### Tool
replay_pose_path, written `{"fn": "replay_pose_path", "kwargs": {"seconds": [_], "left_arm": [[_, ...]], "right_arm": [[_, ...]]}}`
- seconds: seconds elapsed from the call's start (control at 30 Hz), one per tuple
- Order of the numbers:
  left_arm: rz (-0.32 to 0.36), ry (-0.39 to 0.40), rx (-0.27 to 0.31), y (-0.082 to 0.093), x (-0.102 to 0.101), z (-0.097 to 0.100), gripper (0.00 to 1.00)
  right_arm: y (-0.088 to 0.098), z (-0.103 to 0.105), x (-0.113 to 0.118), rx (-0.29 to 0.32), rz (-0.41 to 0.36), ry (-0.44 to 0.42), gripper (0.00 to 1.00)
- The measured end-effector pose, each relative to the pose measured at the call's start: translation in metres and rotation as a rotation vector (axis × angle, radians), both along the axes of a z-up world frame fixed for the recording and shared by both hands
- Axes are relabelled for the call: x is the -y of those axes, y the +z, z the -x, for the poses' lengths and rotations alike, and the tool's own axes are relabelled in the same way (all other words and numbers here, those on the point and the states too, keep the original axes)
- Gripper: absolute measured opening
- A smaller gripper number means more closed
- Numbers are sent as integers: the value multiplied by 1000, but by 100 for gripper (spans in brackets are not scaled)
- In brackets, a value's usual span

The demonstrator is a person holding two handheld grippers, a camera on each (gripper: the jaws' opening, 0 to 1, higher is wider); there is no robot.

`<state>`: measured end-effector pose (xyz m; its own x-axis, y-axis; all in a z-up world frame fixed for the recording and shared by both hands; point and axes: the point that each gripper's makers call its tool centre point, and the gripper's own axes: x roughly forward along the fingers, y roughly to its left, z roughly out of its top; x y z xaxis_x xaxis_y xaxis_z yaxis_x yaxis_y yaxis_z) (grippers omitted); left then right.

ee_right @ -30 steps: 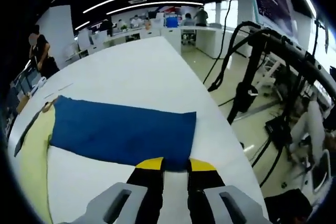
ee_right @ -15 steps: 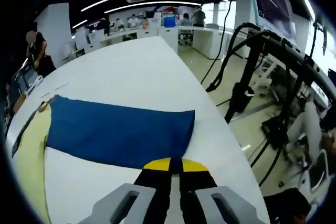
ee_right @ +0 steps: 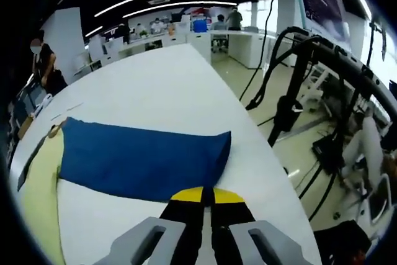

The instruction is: Fold the garment on the visible template until the final outline fits inside the template.

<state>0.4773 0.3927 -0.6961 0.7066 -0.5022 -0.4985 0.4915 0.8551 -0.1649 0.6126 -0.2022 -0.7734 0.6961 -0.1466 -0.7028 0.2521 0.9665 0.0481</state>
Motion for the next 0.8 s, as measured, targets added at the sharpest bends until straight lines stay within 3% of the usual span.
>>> {"fn": "replay_pose_path", "kwargs": {"seconds": [0.33,0.8], "left_arm": [[-4,-9,-7,-2,2,2,92],[2,-14,3,2,2,3,91]], "right_arm": [[18,-12,-9,54,-5,19,0],[42,-41,-43,132,-42,83,0]]}}
